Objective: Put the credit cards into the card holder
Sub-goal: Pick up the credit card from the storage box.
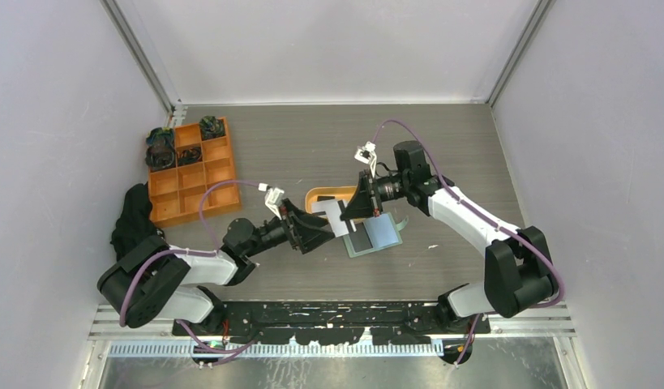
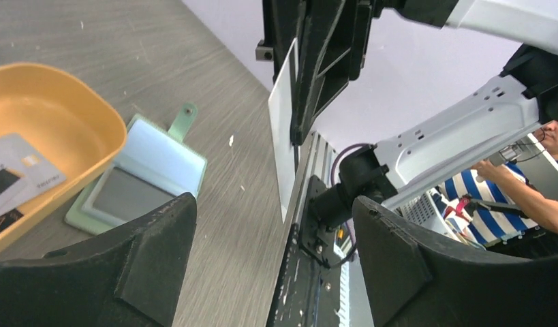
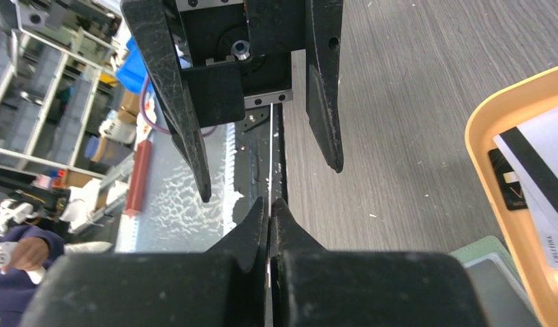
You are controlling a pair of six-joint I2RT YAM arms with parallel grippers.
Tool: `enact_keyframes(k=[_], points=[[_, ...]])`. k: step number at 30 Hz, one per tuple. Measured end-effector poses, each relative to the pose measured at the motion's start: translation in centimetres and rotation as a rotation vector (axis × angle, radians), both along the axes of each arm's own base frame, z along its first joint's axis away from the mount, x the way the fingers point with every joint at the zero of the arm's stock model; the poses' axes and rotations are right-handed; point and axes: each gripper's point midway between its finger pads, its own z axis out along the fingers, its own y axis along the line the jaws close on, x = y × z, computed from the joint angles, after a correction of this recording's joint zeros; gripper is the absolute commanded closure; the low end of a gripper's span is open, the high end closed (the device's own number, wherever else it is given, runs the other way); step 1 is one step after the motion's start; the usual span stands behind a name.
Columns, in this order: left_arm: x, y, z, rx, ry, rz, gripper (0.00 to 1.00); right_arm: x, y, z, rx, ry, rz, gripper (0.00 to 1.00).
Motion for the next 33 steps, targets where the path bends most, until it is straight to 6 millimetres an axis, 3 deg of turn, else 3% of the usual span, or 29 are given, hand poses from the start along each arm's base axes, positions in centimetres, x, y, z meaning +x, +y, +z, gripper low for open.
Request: enact_keyframes(k=[3, 8, 12, 15, 16, 18, 20, 21, 24, 27, 29, 31, 33], points=[[0.4, -0.1, 1.1, -0.038, -0.013, 0.030, 0.26, 0.1, 0.3, 0.6, 0.018, 0.041, -0.012, 0.99], [1.4, 0.3, 1.8, -0.073, -0.002, 0.091, 0.49, 0.1, 0.6, 1.4, 0.040, 0.064, -0.010, 0.99], [2.1, 0.3, 2.4, -0.098, 0.019, 0.119, 0.52, -0.1, 0.8, 1.7, 0.048, 0.071, 0.001, 0.99], [2.5, 0.1, 3.3, -0.121, 0.023, 0.122, 0.62, -0.4, 1.1, 1.8, 0.050, 0.075, 0.014, 0.99], [2.6, 0.0, 3.6, -0.129, 0.023, 0.121, 0.70, -0.5, 1.1, 1.8, 0.051, 0.075, 0.018, 0.99], [2.7, -0.2, 4.2, -0.144, 0.023, 0.115, 0.96, -0.6, 1.2, 1.8, 0.052, 0.074, 0.022, 0.99], [2.6, -0.4, 4.8, -0.159, 0.017, 0.102, 1.00, -0.5, 1.3, 1.7, 0.049, 0.075, 0.019, 0.98], [2.4, -0.5, 5.0, -0.163, 0.010, 0.094, 1.00, -0.4, 1.2, 1.6, 0.048, 0.077, 0.017, 0.92], [2.3, -0.6, 5.0, -0.158, 0.005, 0.083, 1.00, -0.5, 1.1, 1.4, 0.044, 0.066, 0.021, 0.60], [2.4, -0.3, 4.7, -0.152, 0.003, 0.090, 1.00, -0.2, 0.5, 0.5, -0.002, 0.023, 0.009, 0.51], [2.7, 0.3, 3.9, -0.139, 0.012, 0.111, 1.00, 0.7, -0.4, -0.3, -0.050, -0.054, -0.016, 0.53], [2.8, 1.2, 2.4, -0.113, 0.036, 0.132, 1.00, 1.4, -1.6, -1.1, -0.100, -0.164, -0.026, 0.73], [2.5, 1.9, 0.7, -0.080, 0.064, 0.147, 1.00, 1.3, -2.7, -2.0, -0.138, -0.259, -0.013, 0.85]])
